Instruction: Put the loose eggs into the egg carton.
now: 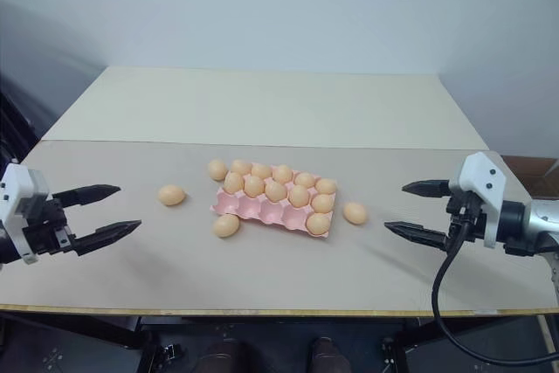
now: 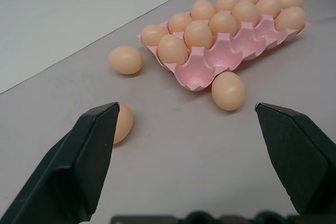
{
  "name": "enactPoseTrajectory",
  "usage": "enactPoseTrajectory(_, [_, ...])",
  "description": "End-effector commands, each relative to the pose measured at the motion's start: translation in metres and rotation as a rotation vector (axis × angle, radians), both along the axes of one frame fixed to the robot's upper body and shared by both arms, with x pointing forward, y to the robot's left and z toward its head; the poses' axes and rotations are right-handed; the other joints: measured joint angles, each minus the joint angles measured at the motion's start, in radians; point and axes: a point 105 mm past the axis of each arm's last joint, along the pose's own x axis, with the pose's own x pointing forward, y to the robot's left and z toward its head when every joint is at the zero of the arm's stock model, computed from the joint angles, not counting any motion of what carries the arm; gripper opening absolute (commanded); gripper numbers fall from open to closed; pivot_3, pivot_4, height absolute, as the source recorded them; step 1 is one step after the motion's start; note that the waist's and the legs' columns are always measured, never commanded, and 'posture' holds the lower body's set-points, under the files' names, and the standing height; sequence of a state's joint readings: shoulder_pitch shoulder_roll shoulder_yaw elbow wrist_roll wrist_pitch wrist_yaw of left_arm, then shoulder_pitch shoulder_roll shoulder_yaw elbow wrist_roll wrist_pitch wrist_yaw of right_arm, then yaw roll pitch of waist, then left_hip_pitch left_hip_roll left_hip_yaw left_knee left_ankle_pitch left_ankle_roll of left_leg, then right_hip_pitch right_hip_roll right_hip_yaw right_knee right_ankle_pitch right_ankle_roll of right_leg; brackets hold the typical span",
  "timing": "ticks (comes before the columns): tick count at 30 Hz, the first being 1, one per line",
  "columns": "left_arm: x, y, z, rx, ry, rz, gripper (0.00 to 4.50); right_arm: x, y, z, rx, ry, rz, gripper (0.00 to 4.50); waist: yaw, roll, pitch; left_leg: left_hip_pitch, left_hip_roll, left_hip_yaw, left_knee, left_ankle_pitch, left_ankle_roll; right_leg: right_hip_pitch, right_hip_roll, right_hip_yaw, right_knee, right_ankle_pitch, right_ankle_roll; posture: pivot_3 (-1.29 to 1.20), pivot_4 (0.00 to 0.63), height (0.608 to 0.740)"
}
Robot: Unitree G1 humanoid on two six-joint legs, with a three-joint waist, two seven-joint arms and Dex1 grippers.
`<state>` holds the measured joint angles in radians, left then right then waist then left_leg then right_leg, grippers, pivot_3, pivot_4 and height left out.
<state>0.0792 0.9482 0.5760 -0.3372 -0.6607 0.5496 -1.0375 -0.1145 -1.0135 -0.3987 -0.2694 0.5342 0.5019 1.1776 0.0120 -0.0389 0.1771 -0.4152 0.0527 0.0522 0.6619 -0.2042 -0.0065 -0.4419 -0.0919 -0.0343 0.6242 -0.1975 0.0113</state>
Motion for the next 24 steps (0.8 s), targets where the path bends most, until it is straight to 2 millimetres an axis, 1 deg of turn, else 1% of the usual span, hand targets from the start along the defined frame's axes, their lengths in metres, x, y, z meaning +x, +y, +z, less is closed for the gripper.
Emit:
enactPoseTrajectory(1, [-0.001,0.002,0.014,-0.009,-0.043,0.012,4.5,0.0,0.003,0.01,-0.01,-0.051,0.021,4.46,0.0,0.0,0.0,0.0,0.0,0.0,0.0,0.0,0.0,0.0,0.0,0.0,0.0,0.0,0.0,0.0,0.15,0.74])
enactPoseTrajectory(4, [0.001,0.002,0.016,-0.026,-0.049,0.021,4.5,0.0,0.003,0.01,-0.009,-0.053,0.018,4.46,0.0,0.0,0.0,0.0,0.0,0.0,0.0,0.0,0.001,0.0,0.0,0.0,0.0,0.0,0.0,0.0,0.15,0.74])
enactPoseTrajectory(8, [0.0,0.001,0.014,0.01,-0.035,-0.001,4.5,0.0,0.004,0.009,-0.008,-0.056,0.015,4.46,0.0,0.0,0.0,0.0,0.0,0.0,0.0,0.0,0.001,0.0,0.0,0.0,0.0,0.0,0.0,0.0,0.15,0.74])
enactPoseTrajectory(11, [-0.001,-0.004,0.012,0.024,-0.028,-0.034,4.5,0.005,0.004,0.002,-0.054,-0.06,-0.001,4.46,0.0,0.0,0.0,0.0,0.0,0.0,0.0,0.0,0.001,0.0,0.0,0.0,0.0,0.0,0.0,0.0,0.15,0.74])
enactPoseTrajectory(14, [-0.002,-0.008,0.013,0.014,-0.035,-0.057,4.5,0.014,0.006,-0.004,-0.098,-0.052,-0.021,4.46,-0.002,0.0,0.0,0.0,0.0,0.0,0.0,0.0,0.0,0.0,0.0,0.0,0.0,0.0,0.0,0.0,0.15,0.74])
enactPoseTrajectory(19, [-0.001,-0.01,0.015,0.011,-0.046,-0.067,4.5,0.038,0.008,-0.018,-0.176,-0.044,-0.089,4.46,-0.002,0.0,0.0,0.0,0.0,0.001,0.0,0.0,0.0,-0.001,0.0,0.0,0.001,0.0,0.0,0.0,0.15,0.74])
enactPoseTrajectory(21, [0.0,-0.011,0.016,0.009,-0.049,-0.073,4.5,0.05,0.012,-0.025,-0.203,-0.049,-0.11,4.46,-0.003,0.0,0.0,0.0,0.0,0.001,0.0,0.0,0.001,-0.001,0.0,0.0,0.001,0.0,0.0,0.0,0.15,0.74])
enactPoseTrajectory(22, [0.0,-0.012,0.016,0.009,-0.049,-0.075,4.5,0.054,0.013,-0.03,-0.227,-0.046,-0.114,4.46,-0.002,0.0,0.0,0.0,0.0,0.001,0.0,0.003,0.004,-0.001,0.0,0.0,0.001,0.0,0.0,0.0,0.15,0.74])
enactPoseTrajectory(24, [0.001,-0.012,0.015,0.009,-0.047,-0.077,4.5,0.061,0.018,-0.037,-0.236,-0.03,-0.117,4.46,-0.002,0.0,0.0,0.0,0.0,0.001,0.0,0.003,0.004,-0.001,0.0,0.0,0.001,0.0,0.0,0.0,0.15,0.74])
